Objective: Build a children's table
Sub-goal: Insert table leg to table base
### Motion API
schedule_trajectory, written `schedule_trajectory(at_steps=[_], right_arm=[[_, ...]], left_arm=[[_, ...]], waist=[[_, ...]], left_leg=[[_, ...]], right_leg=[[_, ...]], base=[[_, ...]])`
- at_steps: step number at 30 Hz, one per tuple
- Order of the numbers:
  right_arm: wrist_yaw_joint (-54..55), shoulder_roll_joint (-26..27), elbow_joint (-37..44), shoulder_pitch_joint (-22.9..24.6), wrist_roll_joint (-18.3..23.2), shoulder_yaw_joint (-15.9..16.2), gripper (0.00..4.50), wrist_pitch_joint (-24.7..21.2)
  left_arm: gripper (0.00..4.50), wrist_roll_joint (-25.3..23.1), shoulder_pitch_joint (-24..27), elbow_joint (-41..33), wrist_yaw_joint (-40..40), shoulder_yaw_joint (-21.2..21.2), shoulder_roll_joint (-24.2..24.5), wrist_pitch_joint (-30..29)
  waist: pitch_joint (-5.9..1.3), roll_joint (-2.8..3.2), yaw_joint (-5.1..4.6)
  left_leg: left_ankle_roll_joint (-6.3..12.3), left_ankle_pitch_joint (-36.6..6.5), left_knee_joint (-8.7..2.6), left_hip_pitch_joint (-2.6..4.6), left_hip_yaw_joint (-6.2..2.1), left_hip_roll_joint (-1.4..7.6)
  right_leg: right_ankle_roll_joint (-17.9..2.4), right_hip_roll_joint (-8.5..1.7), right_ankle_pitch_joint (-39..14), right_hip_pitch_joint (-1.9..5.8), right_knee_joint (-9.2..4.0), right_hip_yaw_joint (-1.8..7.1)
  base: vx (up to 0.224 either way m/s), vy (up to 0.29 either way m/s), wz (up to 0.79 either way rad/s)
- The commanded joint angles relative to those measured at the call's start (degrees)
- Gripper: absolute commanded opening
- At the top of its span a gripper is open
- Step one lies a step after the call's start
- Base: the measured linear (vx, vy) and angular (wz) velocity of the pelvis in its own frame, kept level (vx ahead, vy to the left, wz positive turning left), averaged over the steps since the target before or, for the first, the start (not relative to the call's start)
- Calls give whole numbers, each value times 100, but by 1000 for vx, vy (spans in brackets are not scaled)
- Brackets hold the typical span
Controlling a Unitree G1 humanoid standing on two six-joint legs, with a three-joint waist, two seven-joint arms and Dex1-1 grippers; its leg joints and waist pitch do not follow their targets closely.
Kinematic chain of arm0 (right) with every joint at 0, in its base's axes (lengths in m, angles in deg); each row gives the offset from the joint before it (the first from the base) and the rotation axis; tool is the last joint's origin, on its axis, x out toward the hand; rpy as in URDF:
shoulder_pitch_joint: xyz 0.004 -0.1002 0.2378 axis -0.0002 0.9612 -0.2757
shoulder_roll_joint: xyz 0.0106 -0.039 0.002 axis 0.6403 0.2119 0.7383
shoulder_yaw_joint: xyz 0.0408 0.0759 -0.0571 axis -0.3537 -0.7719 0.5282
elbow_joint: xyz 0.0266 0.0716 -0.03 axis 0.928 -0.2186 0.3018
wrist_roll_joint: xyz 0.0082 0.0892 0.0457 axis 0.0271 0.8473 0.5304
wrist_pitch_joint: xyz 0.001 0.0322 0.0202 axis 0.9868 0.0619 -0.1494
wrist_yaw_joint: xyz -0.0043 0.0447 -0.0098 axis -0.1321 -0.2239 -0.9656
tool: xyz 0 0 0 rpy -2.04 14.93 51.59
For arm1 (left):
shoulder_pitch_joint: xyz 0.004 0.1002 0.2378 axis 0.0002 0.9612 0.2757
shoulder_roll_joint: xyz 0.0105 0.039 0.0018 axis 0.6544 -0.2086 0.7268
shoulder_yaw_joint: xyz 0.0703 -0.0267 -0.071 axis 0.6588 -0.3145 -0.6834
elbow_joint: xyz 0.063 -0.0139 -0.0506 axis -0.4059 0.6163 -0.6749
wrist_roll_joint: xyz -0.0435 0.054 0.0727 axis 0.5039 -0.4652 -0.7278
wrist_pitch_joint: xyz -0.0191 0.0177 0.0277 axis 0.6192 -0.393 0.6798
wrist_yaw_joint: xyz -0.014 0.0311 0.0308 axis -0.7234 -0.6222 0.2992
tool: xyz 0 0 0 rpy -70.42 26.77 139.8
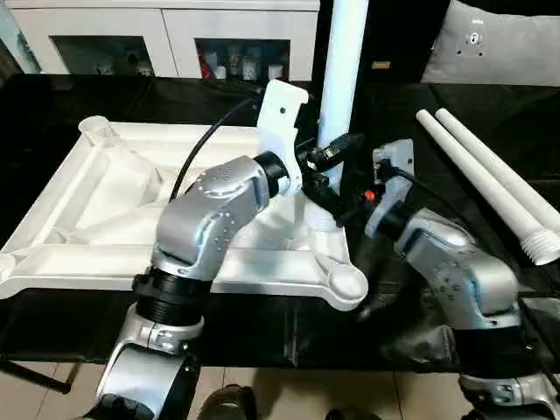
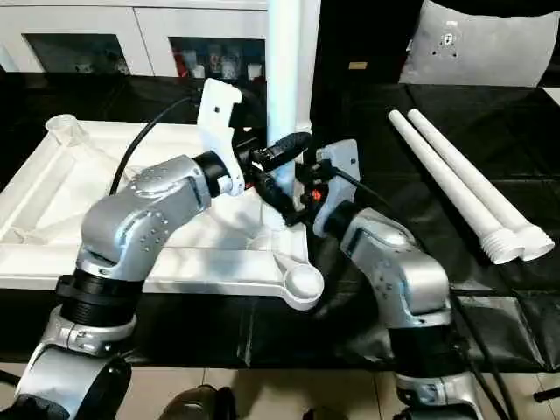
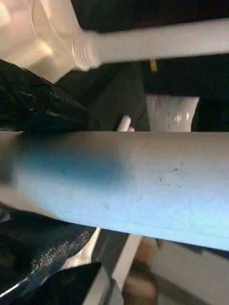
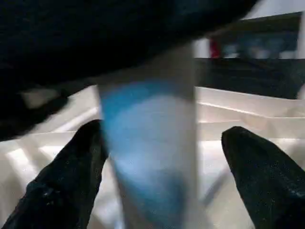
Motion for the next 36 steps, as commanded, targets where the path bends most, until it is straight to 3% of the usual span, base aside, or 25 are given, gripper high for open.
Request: schedule_trajectory(at_steps=[1,10,17,30,32,36], right_arm=[[250,95,-78,-67,-190,42,364,176],[375,269,-161,-80,-412,243,281,374],[379,403,-301,-94,-365,175,212,426],[360,431,-458,-97,-418,120,194,577],[328,401,-447,-89,-395,96,194,568],[192,306,-430,-63,-302,23,193,504]], left_arm=[[191,-198,32,-115,191,72,-21,121],[191,-351,76,-87,429,87,-103,218],[191,-393,100,-102,447,113,-127,201],[191,-331,80,-64,486,-30,-173,87],[247,-272,70,-39,371,-77,-136,88],[283,-170,69,-55,183,-160,-33,75]], waist=[[-587,-104,-8],[-599,-88,-16],[-601,-77,-17],[-592,-54,-20],[-596,-58,-20],[-594,-52,-12]], left_leg=[[175,-343,-336,185,-277,518],[182,-374,-327,191,-277,522],[165,-469,-330,189,-287,527],[8,-719,-345,191,-296,528],[14,-698,-342,191,-294,523],[41,-667,-337,187,-292,519]], right_leg=[[-1173,-588,-231,228,-370,277],[-1188,-571,-134,208,-351,276],[-1198,-571,-172,199,-352,271],[-1139,-586,-415,181,-377,278],[-1135,-579,-346,180,-373,278],[-1162,-581,-291,182,-366,277]], base=[[0,0,0],[0,0,0],[0,0,0],[0,0,0],[0,0,0],[0,0,0]])
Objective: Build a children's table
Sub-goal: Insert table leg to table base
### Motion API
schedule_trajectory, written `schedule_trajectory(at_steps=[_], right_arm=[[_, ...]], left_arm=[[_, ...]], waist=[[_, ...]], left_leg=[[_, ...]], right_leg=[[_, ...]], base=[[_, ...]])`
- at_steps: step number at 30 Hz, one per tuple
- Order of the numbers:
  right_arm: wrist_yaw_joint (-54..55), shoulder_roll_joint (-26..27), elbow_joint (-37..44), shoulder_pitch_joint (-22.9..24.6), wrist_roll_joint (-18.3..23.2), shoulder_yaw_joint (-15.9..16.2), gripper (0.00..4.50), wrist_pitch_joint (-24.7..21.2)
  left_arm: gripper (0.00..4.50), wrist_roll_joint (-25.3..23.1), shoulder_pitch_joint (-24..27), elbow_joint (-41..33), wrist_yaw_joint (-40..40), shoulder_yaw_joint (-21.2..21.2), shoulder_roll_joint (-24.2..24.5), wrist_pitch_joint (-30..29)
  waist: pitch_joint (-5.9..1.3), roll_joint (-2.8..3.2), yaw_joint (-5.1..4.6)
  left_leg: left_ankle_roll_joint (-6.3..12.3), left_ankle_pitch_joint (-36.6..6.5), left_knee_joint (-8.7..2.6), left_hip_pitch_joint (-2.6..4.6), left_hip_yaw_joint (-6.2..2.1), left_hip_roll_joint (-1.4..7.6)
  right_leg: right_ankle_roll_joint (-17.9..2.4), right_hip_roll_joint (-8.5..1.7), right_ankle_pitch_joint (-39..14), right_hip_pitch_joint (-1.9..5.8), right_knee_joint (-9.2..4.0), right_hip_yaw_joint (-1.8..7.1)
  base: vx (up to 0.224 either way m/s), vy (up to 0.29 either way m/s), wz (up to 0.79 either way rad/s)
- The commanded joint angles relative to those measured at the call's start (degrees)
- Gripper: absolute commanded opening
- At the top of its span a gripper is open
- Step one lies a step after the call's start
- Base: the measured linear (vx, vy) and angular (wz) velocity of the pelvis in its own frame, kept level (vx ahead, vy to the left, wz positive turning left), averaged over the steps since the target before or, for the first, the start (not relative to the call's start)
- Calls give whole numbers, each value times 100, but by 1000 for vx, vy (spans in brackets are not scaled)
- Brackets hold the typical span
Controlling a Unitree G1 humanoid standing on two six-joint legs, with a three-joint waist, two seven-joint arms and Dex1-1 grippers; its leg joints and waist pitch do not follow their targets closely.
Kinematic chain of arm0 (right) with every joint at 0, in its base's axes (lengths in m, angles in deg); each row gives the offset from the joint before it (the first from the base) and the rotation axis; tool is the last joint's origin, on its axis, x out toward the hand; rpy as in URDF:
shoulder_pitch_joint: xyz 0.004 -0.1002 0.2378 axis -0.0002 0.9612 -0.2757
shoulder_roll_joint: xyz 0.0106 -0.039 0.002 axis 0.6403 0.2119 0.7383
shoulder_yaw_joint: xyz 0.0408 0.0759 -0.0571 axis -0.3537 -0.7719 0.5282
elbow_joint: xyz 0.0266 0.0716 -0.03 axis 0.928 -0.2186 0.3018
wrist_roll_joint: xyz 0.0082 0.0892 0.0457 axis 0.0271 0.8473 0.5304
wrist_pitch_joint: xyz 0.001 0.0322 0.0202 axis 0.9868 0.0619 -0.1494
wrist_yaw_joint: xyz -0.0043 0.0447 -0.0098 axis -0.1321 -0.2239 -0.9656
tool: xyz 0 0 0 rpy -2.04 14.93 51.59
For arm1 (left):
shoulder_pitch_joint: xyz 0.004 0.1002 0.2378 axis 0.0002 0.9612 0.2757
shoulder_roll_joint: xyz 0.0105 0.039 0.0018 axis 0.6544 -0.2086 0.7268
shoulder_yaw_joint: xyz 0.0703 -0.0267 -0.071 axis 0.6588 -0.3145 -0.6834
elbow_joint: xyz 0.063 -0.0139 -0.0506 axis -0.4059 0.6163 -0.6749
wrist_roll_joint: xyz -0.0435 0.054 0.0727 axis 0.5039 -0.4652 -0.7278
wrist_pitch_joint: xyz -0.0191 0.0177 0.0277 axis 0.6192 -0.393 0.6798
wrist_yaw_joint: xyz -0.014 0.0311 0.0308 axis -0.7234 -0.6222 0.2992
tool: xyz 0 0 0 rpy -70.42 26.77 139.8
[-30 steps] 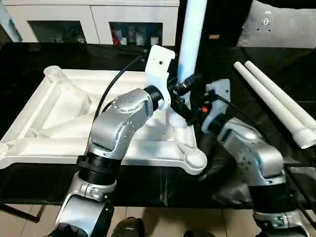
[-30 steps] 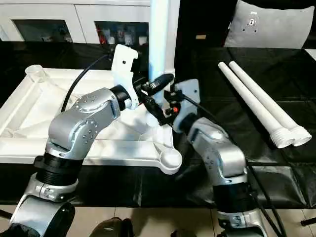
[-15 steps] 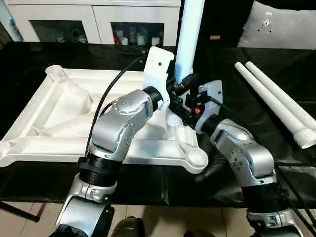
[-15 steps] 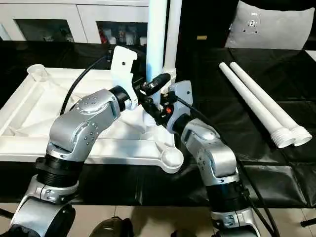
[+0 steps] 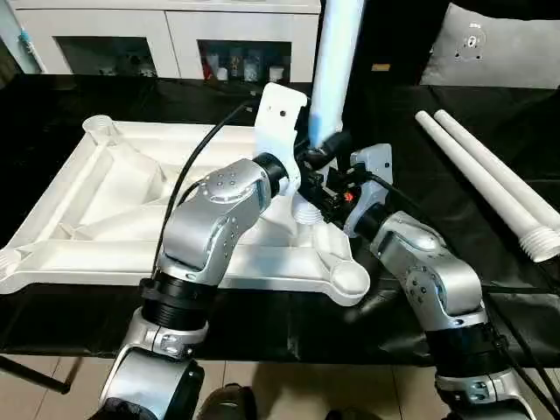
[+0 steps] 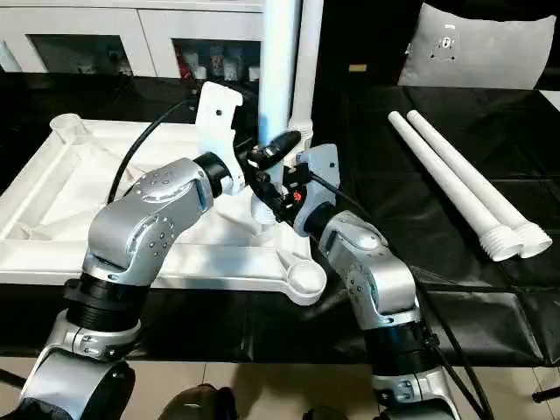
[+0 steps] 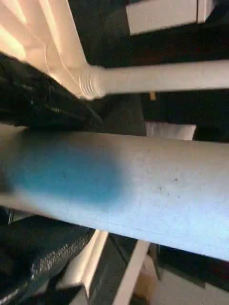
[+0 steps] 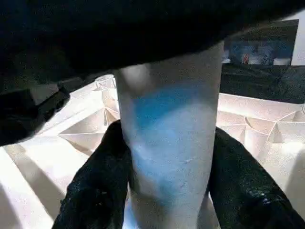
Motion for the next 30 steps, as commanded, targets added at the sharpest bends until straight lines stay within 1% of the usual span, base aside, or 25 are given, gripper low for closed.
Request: schedule_trajectory(at_steps=[1,3,4,6,7,8,9,11,12,13,14,15,16,17,18,19,20,21,22,24,25,26,27,28,30], right_arm=[[-105,-158,-53,-5,91,-232,193,-37],[-206,-257,-81,-2,142,-306,193,-51],[-233,-286,-91,-3,153,-325,193,-52],[-319,-353,-92,8,177,-348,191,-57],[-366,-384,-88,13,190,-353,191,-62],[-714,-513,-10,70,366,-366,191,-107],[-832,-549,12,84,428,-374,191,-109],[-902,-570,22,92,465,-379,191,-108],[-1109,-627,74,120,579,-397,191,-128],[-1388,-692,165,164,772,-433,191,-179],[-1582,-756,236,201,911,-450,191,-245],[-1964,-885,366,277,1158,-472,191,-352],[-2102,-942,406,307,1239,-474,191,-395],[-2337,-1053,466,358,1366,-473,191,-475],[-2508,-1135,500,387,1427,-458,191,-504],[-2624,-1194,531,409,1486,-449,191,-545],[-2802,-1280,581,439,1568,-430,191,-610],[-2948,-1344,628,467,1638,-416,191,-653],[-2965,-1351,632,470,1650,-416,191,-661],[-3238,-1483,707,522,1809,-387,191,-803],[-3354,-1563,734,543,1866,-352,191,-880],[-3374,-1578,739,547,1874,-344,191,-893],[-3401,-1600,744,551,1888,-334,191,-912],[-3415,-1634,729,553,1861,-298,191,-925],[-3411,-1659,676,540,1812,-264,191,-924]], left_arm=[[283,96,-32,-51,-180,-151,130,-31],[304,204,-43,-52,-351,-196,192,-25],[304,252,-48,-58,-403,-213,198,-35],[315,347,-50,-80,-502,-246,205,-55],[321,381,-51,-86,-541,-258,209,-60],[331,493,-45,-76,-701,-290,222,-13],[341,529,-47,-59,-745,-307,224,-1],[357,556,-49,-47,-774,-318,228,4],[372,620,-47,-23,-936,-307,286,-5],[372,726,-47,11,-1127,-319,340,-38],[384,869,-41,22,-1281,-363,364,-105],[392,1148,-30,31,-1573,-453,412,-242],[394,1264,-25,25,-1688,-491,432,-302],[394,1480,-15,5,-1899,-561,474,-418],[394,1647,-8,-23,-2076,-602,522,-521],[394,1777,4,-59,-2221,-621,569,-614],[363,1983,21,-105,-2442,-672,618,-739],[344,2128,35,-134,-2603,-710,655,-824],[331,2142,36,-136,-2619,-713,660,-829],[331,2404,55,-157,-2870,-774,727,-929],[340,2496,50,-155,-2986,-768,775,-998],[321,2510,48,-155,-3006,-764,785,-1014],[321,2526,45,-153,-3035,-753,803,-1037],[282,2493,57,-170,-3087,-692,844,-1029],[292,2430,79,-198,-3152,-596,892,-1006]], waist=[[-587,-43,-8],[-588,-46,-9],[-582,-25,-3],[-586,-38,-5],[-585,-27,-4],[-573,-32,-6],[-570,-37,5],[-572,-37,-2],[-566,-36,-3],[-562,-42,-1],[-565,-42,15],[-561,-37,10],[-566,-42,18],[-568,-36,29],[-566,-11,28],[-563,-20,26],[-557,-20,29],[-551,-25,32],[-550,-24,35],[-542,-22,28],[-533,-31,23],[-529,-30,32],[-528,-25,28],[-528,-27,19],[-519,-39,13]], left_leg=[[16,-697,-401,229,-287,514],[23,-700,-398,225,-284,507],[18,-700,-397,224,-288,508],[47,-679,-395,230,-287,514],[59,-673,-395,225,-291,515],[90,-683,-394,219,-290,513],[111,-732,-389,227,-286,518],[145,-698,-393,220,-293,523],[163,-715,-392,221,-292,524],[177,-739,-393,224,-294,522],[187,-773,-385,224,-292,520],[201,-758,-390,224,-292,515],[215,-756,-382,230,-284,517],[244,-726,-377,233,-285,520],[262,-701,-379,225,-295,525],[263,-717,-379,227,-289,522],[241,-773,-383,231,-288,519],[226,-832,-389,233,-284,520],[220,-851,-388,237,-287,523],[172,-954,-401,239,-293,525],[153,-990,-405,240,-290,525],[120,-1033,-405,245,-293,527],[82,-1065,-418,248,-297,533],[52,-1101,-425,252,-301,533],[23,-1126,-433,256,-299,536]], right_leg=[[-1202,-572,-359,191,-378,270],[-1200,-572,-366,199,-377,269],[-1206,-579,-363,197,-376,270],[-1253,-572,-272,196,-365,268],[-1263,-572,-242,200,-358,265],[-1276,-576,-221,204,-366,264],[-1290,-584,-260,210,-379,269],[-1319,-578,-223,211,-367,263],[-1330,-584,-257,208,-373,265],[-1329,-586,-307,213,-383,265],[-1333,-603,-374,227,-387,267],[-1342,-582,-362,224,-382,259],[-1366,-591,-341,231,-372,260],[-1399,-580,-311,221,-360,255],[-1434,-576,-283,212,-351,248],[-1451,-583,-308,212,-363,247],[-1469,-573,-388,206,-362,248],[-1468,-583,-486,210,-378,252],[-1469,-590,-533,210,-382,254],[-1461,-584,-711,206,-393,250],[-1452,-588,-770,205,-407,253],[-1419,-597,-888,204,-421,258],[-1385,-588,-944,194,-418,262],[-1348,-582,-1008,188,-422,259],[-1325,-590,-1083,180,-432,268]], base=[[0,0,0],[0,0,0],[0,0,0],[0,0,0],[0,0,0],[0,0,0],[0,0,0],[0,0,0],[0,0,0],[0,0,0],[0,0,0],[0,0,0],[0,0,0],[0,0,0],[0,0,0],[0,0,0],[0,0,0],[0,0,0],[0,0,0],[0,0,0],[0,0,0],[0,0,0],[0,0,0],[0,0,0],[0,0,0]])
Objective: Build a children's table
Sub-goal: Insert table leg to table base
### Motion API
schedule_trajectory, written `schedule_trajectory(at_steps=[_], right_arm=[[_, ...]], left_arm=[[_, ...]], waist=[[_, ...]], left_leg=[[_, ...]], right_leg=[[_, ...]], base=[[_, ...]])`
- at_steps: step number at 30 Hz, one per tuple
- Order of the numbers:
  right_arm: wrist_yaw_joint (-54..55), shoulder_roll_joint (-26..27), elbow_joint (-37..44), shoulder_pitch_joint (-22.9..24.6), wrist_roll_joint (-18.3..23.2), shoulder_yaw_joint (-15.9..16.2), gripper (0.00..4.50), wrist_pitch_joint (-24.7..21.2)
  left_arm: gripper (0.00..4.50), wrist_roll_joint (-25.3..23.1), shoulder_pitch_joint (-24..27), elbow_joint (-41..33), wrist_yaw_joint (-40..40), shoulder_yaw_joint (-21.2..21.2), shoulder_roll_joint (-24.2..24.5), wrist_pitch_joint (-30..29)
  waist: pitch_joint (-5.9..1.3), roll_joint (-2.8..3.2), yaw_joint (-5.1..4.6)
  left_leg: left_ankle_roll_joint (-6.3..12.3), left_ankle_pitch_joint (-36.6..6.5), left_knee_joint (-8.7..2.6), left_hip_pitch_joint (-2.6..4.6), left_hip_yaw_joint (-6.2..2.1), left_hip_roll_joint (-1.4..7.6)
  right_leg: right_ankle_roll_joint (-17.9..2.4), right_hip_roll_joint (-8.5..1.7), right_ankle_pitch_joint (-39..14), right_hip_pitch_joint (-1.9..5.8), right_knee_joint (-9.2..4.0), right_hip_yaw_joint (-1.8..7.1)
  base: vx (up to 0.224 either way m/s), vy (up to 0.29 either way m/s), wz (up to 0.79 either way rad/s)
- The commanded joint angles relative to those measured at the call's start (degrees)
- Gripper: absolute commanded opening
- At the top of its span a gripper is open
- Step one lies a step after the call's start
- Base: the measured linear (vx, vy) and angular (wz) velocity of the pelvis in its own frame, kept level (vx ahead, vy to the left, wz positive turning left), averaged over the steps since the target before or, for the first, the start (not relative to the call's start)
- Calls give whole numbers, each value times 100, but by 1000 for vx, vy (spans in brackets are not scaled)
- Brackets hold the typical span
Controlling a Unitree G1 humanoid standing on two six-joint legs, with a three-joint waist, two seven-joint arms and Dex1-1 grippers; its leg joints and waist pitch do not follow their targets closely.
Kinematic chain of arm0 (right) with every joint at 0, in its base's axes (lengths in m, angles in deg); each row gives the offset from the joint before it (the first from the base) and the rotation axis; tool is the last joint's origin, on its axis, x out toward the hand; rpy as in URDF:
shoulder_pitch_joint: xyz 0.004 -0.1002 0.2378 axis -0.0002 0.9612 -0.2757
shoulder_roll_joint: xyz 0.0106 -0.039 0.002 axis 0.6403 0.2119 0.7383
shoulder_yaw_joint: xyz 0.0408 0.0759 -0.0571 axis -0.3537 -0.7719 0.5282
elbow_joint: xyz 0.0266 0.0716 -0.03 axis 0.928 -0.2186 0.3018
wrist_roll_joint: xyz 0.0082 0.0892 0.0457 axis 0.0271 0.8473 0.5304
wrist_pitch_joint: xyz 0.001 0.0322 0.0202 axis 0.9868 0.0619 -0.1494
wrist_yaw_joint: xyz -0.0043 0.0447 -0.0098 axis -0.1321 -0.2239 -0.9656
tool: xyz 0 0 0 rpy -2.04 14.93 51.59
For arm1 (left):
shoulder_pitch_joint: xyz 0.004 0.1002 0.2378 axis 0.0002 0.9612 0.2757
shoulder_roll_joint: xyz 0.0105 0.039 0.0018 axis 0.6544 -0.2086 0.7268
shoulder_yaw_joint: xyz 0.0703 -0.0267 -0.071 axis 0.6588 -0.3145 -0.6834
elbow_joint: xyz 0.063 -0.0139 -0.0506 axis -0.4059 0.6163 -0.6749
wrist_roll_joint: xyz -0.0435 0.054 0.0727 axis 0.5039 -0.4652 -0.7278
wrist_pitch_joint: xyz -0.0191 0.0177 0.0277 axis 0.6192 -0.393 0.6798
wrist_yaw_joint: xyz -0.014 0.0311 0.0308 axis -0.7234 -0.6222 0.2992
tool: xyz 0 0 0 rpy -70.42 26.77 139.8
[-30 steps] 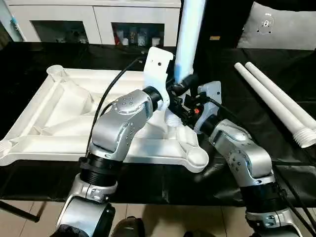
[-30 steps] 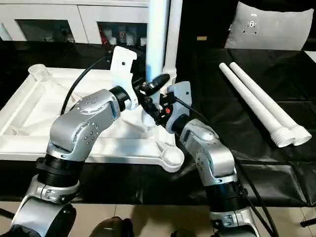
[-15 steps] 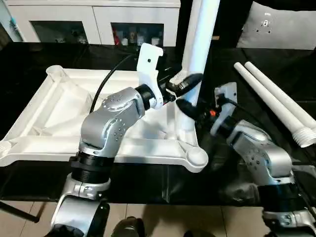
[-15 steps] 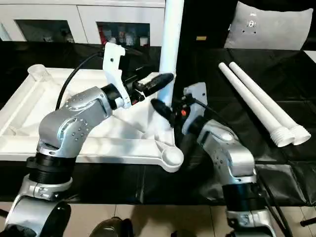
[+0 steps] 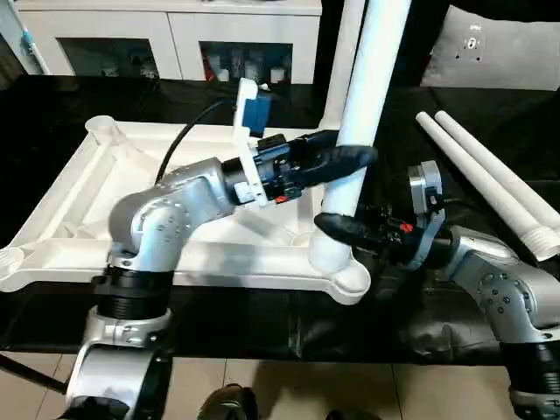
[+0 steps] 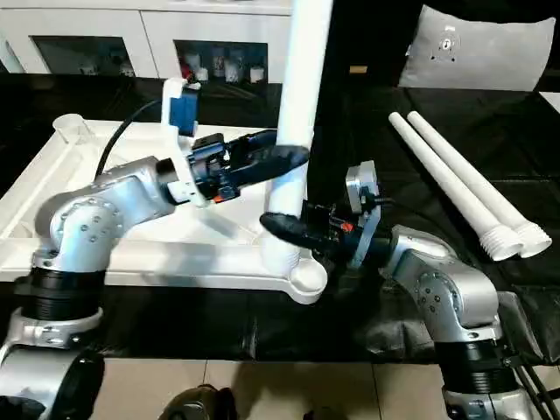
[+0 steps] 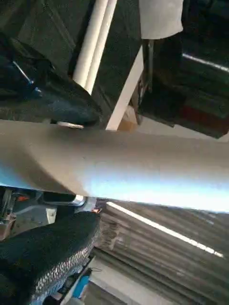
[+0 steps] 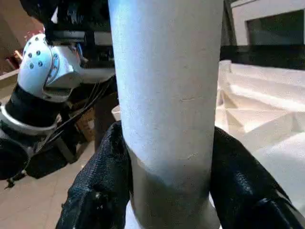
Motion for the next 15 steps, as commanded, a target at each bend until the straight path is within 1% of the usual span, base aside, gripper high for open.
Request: schedule_trajectory(at_steps=[1,2,3,5,8,9,10,15], right_arm=[[-31,-56,24,-15,19,32,191,-23],[-43,-59,-2,-32,9,25,191,-33],[-49,-62,-5,-36,8,23,191,-37],[-56,-75,-7,-52,20,23,191,-59],[-41,-80,-16,-61,4,24,191,-52],[-30,-82,-19,-62,-12,21,191,-48],[-19,-83,-21,-61,-22,18,191,-45],[-18,-87,-22,-57,-46,11,191,-40]], left_arm=[[292,-27,74,-137,-93,156,52,-32],[279,7,78,-133,-99,160,64,-56],[244,19,77,-131,-98,156,67,-63],[241,45,75,-128,-116,149,77,-82],[231,58,78,-131,-115,147,80,-83],[212,63,85,-131,-118,153,89,-72],[205,65,88,-131,-119,155,92,-66],[187,66,101,-123,-98,142,81,-44]], waist=[[-515,-49,6],[-516,-45,9],[-516,-45,5],[-527,-46,7],[-524,-52,6],[-524,-53,10],[-522,-55,7],[-518,-51,5]], left_leg=[[-12,-1152,-435,253,-297,536],[-23,-1150,-438,253,-302,538],[-32,-1132,-442,250,-301,539],[-21,-1065,-436,246,-300,536],[8,-1031,-433,241,-297,533],[17,-1021,-430,242,-294,533],[24,-1022,-430,235,-294,531],[5,-1075,-434,248,-294,534]], right_leg=[[-1283,-599,-1141,174,-446,274],[-1278,-599,-1147,176,-444,274],[-1274,-595,-1128,171,-441,273],[-1280,-594,-1018,178,-429,272],[-1285,-594,-972,179,-428,273],[-1289,-600,-979,178,-430,274],[-1287,-599,-995,181,-434,273],[-1273,-595,-1087,172,-443,272]], base=[[0,0,0],[0,0,0],[0,0,0],[0,0,0],[0,0,0],[0,0,0],[0,0,0],[0,0,0]])
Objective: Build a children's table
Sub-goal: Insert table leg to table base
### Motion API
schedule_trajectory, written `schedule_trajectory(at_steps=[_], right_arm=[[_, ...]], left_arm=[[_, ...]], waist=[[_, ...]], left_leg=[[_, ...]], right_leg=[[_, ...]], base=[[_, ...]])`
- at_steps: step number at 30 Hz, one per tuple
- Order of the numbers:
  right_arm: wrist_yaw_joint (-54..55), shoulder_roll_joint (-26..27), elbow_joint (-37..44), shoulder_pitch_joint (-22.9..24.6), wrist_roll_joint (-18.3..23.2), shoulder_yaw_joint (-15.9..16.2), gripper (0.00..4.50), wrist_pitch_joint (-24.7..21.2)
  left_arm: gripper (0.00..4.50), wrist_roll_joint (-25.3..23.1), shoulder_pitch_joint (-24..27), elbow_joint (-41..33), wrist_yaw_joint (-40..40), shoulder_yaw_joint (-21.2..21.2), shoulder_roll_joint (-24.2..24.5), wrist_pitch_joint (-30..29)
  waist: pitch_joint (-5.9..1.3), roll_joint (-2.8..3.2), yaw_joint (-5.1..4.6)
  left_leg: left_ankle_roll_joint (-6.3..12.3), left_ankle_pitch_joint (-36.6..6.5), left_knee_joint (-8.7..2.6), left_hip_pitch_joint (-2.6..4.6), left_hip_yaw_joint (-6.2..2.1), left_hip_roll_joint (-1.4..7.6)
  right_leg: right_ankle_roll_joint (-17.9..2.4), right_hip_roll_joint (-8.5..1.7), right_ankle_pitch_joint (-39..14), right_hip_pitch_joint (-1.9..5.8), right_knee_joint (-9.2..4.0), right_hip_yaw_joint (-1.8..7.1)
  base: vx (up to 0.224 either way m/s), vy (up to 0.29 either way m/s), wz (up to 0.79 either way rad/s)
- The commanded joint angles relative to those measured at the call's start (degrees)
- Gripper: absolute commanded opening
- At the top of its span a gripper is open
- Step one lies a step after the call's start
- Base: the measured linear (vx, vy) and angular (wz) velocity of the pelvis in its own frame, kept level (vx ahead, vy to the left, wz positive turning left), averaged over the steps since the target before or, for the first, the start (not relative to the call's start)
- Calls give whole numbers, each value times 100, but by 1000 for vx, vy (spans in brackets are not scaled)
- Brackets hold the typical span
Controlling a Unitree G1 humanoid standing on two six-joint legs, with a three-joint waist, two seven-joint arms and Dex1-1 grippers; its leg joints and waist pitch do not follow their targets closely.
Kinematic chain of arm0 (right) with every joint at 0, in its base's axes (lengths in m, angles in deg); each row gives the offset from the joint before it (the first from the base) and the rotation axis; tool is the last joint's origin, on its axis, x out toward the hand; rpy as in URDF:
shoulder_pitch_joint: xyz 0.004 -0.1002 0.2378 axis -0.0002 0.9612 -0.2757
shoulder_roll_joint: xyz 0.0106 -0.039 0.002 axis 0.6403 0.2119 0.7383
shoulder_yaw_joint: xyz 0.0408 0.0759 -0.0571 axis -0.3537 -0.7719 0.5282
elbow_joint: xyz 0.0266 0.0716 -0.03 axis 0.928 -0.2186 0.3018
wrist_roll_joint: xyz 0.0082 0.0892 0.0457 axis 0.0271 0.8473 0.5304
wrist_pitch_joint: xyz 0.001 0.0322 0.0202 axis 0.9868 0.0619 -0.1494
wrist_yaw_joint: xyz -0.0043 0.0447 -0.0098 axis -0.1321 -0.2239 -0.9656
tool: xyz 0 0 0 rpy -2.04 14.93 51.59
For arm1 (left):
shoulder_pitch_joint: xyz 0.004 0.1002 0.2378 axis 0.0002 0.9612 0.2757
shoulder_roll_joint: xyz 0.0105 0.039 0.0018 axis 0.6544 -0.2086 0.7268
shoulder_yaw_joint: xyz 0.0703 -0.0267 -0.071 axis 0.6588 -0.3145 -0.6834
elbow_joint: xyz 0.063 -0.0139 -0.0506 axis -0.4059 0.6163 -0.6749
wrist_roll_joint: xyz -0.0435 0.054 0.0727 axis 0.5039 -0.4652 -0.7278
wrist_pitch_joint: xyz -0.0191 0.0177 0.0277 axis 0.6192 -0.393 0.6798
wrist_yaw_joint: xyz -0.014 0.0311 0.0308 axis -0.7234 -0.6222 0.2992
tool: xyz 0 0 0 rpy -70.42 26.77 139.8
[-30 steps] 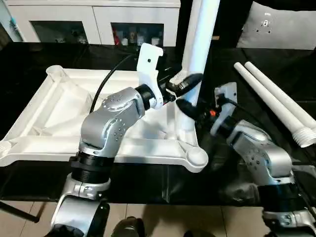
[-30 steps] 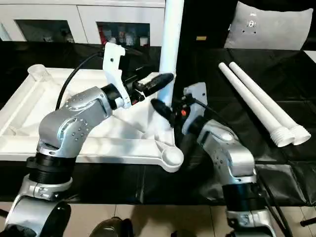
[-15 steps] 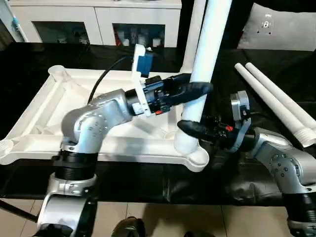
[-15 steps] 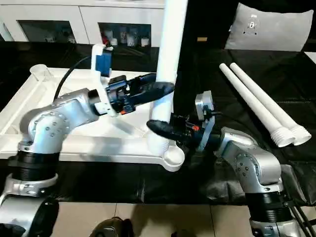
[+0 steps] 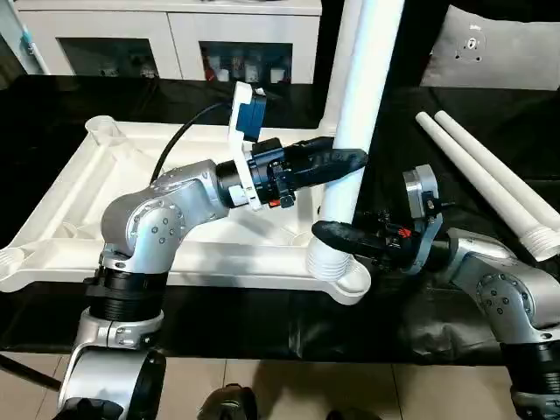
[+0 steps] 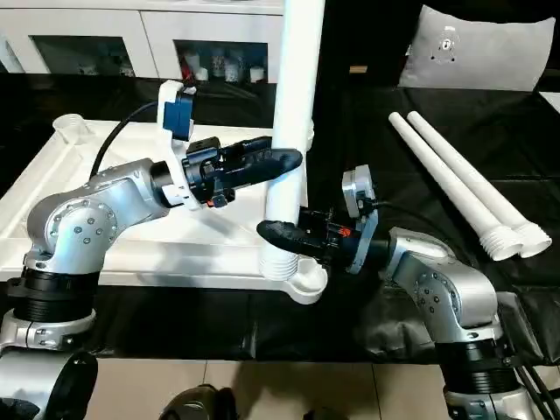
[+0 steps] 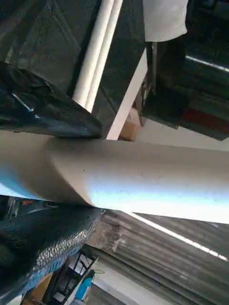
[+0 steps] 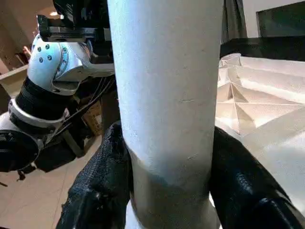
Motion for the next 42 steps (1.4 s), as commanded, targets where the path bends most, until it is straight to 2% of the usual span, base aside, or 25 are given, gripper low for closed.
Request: schedule_trajectory(at_steps=[1,13,14,16,18,20,24,25,29,34,36,39,42], right_arm=[[95,-51,-7,-59,-44,-59,191,-9],[369,-10,-122,-130,-242,-91,190,89],[520,43,-207,-186,-246,-161,225,46],[672,111,-286,-254,-207,-265,260,-18],[735,146,-310,-284,-173,-325,269,-33],[833,251,-327,-327,7,-505,281,-73],[1039,362,-381,-408,321,-772,322,-226],[1074,370,-383,-417,357,-794,322,-258],[1272,378,-463,-481,344,-843,369,-366],[1323,297,-498,-506,8,-710,403,-314],[1391,232,-482,-505,-241,-511,403,-167],[1596,158,-506,-541,-707,-142,403,-33],[1755,259,-581,-611,-831,-81,403,32]], left_arm=[[186,75,37,-120,-60,104,-12,-52],[184,96,61,-62,148,-18,-95,-10],[184,55,37,4,277,-85,-141,42],[184,-57,-44,177,538,-199,-208,139],[184,-116,-112,321,744,-299,-255,176],[184,-214,-213,543,1082,-452,-301,208],[184,-238,-312,728,1441,-616,-349,186],[184,-236,-314,727,1454,-615,-352,189],[183,-283,-333,746,1566,-598,-368,175],[182,-319,-371,719,1590,-540,-379,212],[182,-433,-345,601,1577,-410,-356,323],[182,-888,-306,385,1624,-43,-282,688],[182,-1111,-247,191,1679,155,-327,929]], waist=[[-515,-52,3],[-508,-51,-6],[-506,-52,-5],[-511,-53,-12],[-511,-56,-15],[-513,-58,-4],[-535,-68,-6],[-537,-67,-2],[-540,-65,-1],[-520,-65,0],[-552,-77,2],[-559,-80,-4],[-567,-89,-7]], left_leg=[[1,-1076,-439,248,-296,537],[-42,-1138,-449,250,-302,539],[-46,-1155,-449,253,-301,540],[-51,-1152,-446,249,-300,534],[-86,-1165,-436,270,-290,520],[-86,-1149,-441,260,-297,530],[10,-950,-433,239,-300,528],[56,-874,-426,236,-298,526],[84,-836,-424,233,-291,525],[-107,-1075,-453,252,-293,533],[-143,-1002,-448,250,-297,538],[-107,-904,-447,237,-298,538],[-54,-849,-429,226,-289,534]], right_leg=[[-1270,-593,-1091,169,-440,272],[-1255,-594,-1148,164,-448,277],[-1256,-598,-1164,160,-455,279],[-1266,-598,-1156,164,-453,276],[-1249,-586,-1174,148,-463,276],[-1221,-602,-1181,161,-464,282],[-1245,-599,-872,181,-427,267],[-1264,-599,-780,182,-422,268],[-1292,-594,-789,177,-423,259],[-1173,-602,-1154,165,-462,271],[-1133,-599,-1075,178,-450,267],[-1114,-599,-910,179,-432,272],[-1146,-612,-850,190,-430,276]], base=[[0,0,0],[0,0,0],[0,0,0],[0,0,0],[0,0,0],[0,0,0],[0,0,0],[0,0,0],[0,0,0],[0,0,0],[0,0,0],[0,0,0],[0,0,0]])
